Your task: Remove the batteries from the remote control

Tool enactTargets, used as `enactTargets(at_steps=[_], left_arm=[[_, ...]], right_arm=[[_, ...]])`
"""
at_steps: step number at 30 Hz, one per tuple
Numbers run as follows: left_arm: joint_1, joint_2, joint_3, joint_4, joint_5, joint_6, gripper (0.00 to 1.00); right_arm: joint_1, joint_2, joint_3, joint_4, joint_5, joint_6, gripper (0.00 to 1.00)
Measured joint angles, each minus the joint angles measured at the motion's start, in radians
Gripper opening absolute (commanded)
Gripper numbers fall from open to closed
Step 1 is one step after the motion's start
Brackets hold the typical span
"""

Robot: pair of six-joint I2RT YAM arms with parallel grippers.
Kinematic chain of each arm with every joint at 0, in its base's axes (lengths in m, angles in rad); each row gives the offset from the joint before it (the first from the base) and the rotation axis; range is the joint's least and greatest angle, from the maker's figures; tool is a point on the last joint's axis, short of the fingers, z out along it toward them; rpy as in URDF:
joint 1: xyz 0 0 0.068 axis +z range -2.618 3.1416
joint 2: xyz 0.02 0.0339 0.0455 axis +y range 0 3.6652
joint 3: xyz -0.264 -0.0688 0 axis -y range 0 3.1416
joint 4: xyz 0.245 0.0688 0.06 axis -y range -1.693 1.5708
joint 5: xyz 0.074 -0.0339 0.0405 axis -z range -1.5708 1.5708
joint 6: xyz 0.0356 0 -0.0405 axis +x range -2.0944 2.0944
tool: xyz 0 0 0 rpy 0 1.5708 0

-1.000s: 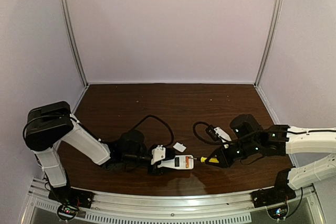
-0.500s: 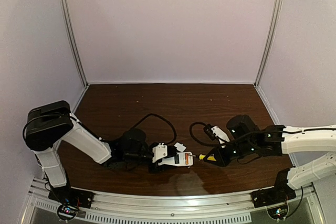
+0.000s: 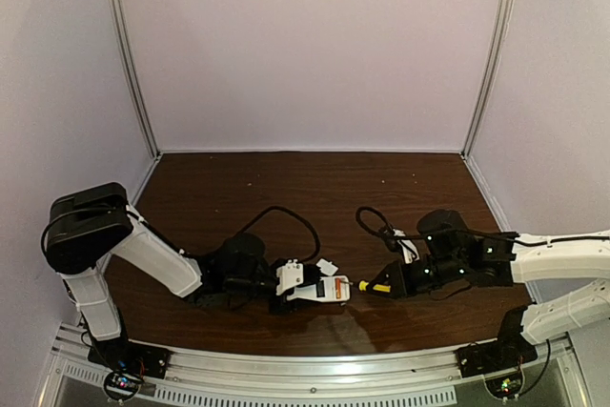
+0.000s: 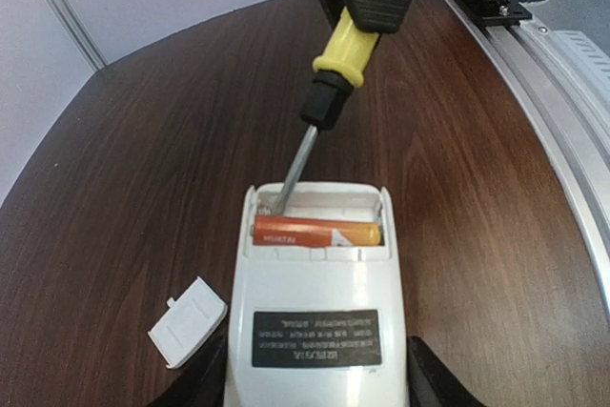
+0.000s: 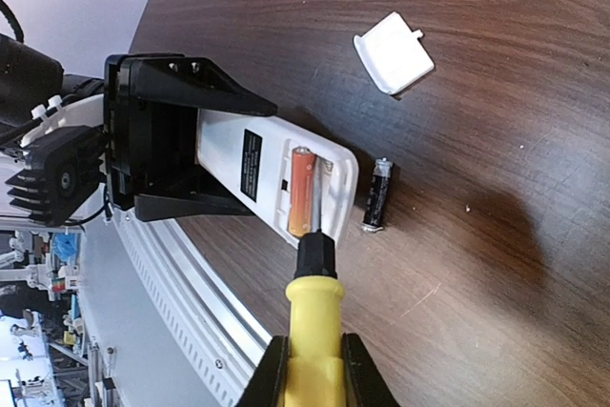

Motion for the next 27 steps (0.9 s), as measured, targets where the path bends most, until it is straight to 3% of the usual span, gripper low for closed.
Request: enactTargets(at_steps=[4, 9, 16, 27], left_arm=[[0.0, 0.0, 0.0, -0.005, 0.019, 0.0, 0.0], [0.0, 0.0, 0.0, -0.024, 0.061, 0.001, 0.0], [0.003, 0.0, 0.0, -0.035, 0.064, 0.001, 0.0], [0.036, 0.0, 0.002, -0.038, 0.138, 0.0, 0.0]], right_arm=[[-0.006, -0.006, -0.01, 0.01, -0.035, 0.036, 0.0], [-0.004, 0.003, 0.019, -0.068, -0.042, -0.069, 0.0], [0.038, 0.049, 0.087, -0.159, 0.08, -0.248, 0.0], [0.129, 0.052, 0.132, -0.217, 0.244, -0.388, 0.0]])
